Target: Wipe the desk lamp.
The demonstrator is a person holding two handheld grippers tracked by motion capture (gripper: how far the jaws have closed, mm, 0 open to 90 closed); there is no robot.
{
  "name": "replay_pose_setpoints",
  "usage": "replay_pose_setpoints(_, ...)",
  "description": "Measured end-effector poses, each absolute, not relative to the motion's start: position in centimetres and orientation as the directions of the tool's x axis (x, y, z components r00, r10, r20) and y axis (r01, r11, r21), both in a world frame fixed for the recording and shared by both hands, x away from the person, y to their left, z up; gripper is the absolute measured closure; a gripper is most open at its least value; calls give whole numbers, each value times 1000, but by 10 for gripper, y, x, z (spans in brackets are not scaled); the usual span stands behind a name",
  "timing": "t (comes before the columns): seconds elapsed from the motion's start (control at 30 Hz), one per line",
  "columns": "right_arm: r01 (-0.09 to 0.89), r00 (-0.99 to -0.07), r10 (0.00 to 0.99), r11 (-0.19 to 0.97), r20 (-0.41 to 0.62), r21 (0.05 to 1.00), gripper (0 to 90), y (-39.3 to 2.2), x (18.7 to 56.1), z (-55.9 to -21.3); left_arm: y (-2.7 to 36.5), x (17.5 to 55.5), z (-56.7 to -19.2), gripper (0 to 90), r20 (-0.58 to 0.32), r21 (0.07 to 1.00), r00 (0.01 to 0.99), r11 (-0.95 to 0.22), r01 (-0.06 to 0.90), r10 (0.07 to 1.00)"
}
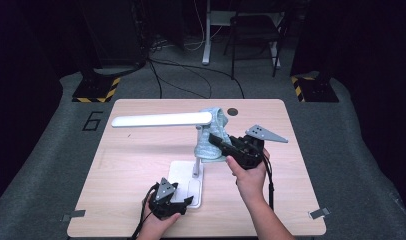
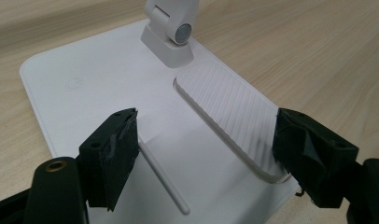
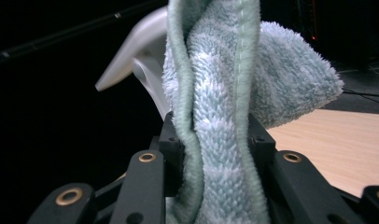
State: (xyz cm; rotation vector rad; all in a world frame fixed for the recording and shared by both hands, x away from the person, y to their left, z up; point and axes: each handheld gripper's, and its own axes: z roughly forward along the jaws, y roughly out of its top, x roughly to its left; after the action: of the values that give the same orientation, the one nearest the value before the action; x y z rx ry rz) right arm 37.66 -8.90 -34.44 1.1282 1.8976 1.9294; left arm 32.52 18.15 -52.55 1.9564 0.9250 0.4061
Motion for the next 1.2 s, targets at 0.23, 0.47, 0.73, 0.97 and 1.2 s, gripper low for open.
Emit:
replay_pose_setpoints(0.23, 349, -705, 593, -188, 389, 918, 665, -92, 376, -334, 181, 326, -526, 229, -81, 841, 666, -308, 445, 741)
replay_pose_setpoints(0.47, 359, -704, 586, -193, 401, 913, 665, -89, 381, -337, 182, 327, -525, 231, -69, 839, 678, -325, 436, 732)
replay_pose_setpoints(0.73, 374, -689, 616, -148, 381, 916, 665, -84, 383, -346, 181, 327, -526, 232, -64, 844, 672, -319, 431, 738)
replay_pose_setpoints(0.97, 412, -665, 635, -127, 393, 902, 665, -81, 386, -365, 181, 326, -526, 233, -64, 844, 669, -317, 432, 740)
replay_pose_setpoints(1.2, 449, -642, 652, -107, 404, 887, 665, -78, 390, -390, 182, 326, -525, 233, -63, 838, 679, -331, 434, 732)
